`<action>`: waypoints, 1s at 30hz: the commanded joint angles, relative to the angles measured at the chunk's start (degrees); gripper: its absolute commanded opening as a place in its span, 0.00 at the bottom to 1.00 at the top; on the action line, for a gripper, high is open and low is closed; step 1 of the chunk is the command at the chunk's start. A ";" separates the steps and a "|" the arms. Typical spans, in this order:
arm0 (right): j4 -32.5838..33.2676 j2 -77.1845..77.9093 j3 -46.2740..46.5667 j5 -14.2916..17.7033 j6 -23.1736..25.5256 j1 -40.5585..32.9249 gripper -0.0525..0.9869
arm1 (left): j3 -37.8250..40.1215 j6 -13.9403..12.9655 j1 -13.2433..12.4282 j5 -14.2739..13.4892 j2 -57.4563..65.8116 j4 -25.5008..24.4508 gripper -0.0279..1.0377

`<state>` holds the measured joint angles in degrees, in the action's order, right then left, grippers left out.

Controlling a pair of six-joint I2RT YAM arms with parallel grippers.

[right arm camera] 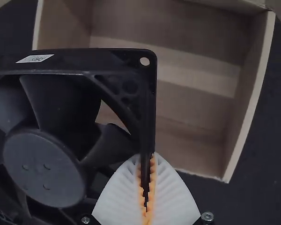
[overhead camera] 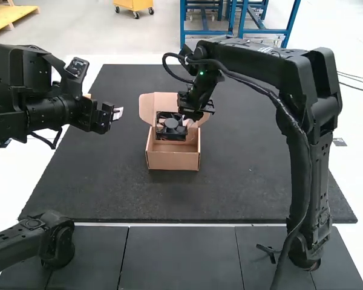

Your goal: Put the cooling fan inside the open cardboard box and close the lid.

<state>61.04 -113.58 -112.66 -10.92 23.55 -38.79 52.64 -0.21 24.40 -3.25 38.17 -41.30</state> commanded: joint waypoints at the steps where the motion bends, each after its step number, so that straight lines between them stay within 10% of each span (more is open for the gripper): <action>1: -0.39 -0.06 -1.68 0.63 -0.52 0.11 0.03 | 0.27 -0.41 0.03 -0.27 -1.00 0.52 0.94; 30: -3.20 -7.97 -1.68 0.81 -1.31 2.31 0.03 | 0.27 -0.32 0.03 -0.27 -1.00 1.04 0.94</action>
<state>57.67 -121.14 -112.66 -9.19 23.22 -36.29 52.64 -0.21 24.38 -3.25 38.17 -40.84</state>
